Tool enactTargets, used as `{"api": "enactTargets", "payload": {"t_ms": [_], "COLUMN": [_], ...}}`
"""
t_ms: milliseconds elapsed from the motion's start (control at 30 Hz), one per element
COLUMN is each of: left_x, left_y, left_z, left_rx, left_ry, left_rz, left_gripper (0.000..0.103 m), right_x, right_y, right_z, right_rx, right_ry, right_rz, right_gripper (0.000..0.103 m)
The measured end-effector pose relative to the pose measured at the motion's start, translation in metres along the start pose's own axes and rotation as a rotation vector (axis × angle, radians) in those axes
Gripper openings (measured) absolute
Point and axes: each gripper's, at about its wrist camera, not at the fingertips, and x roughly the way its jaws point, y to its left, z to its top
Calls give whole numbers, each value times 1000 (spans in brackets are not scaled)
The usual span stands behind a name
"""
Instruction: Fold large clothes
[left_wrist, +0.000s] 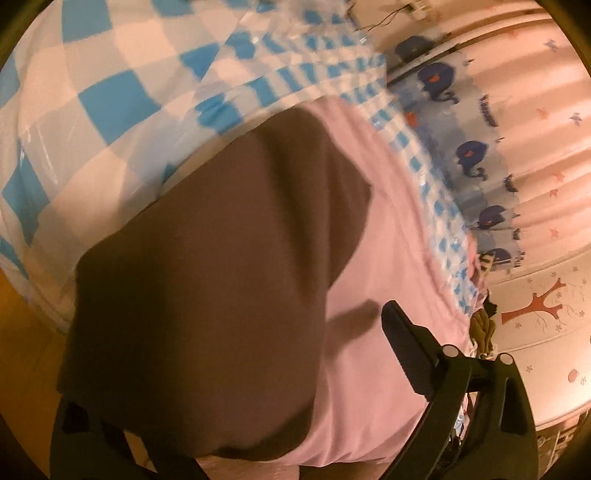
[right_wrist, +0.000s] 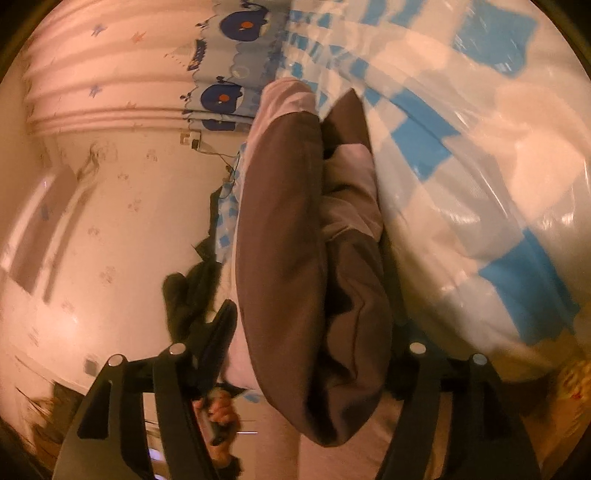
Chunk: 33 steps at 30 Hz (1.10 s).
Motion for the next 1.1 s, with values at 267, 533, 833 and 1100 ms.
{"api": "enactTargets", "payload": {"t_ms": [267,533,833,1100], "left_x": [-5,5,11,13], "left_y": [15,26,16,12], "left_z": [4,-2,-11,-11], "left_rx": [36,-29,-30,-1], "left_ry": [15,34,17,12], "left_rz": [-41,-74,-88,-74], "left_gripper": [45,73,78,78], "right_x": [-5,-72,70,215], "right_y": [-6,55,191,149], "right_z": [-9,-22,-68,-84], "right_rx": [-16,-263,-919,-1051], "right_ry": [-38,-329,-137,149], "right_rz": [-47,-380,-485,-827], "right_gripper": [54,61,73,79]}}
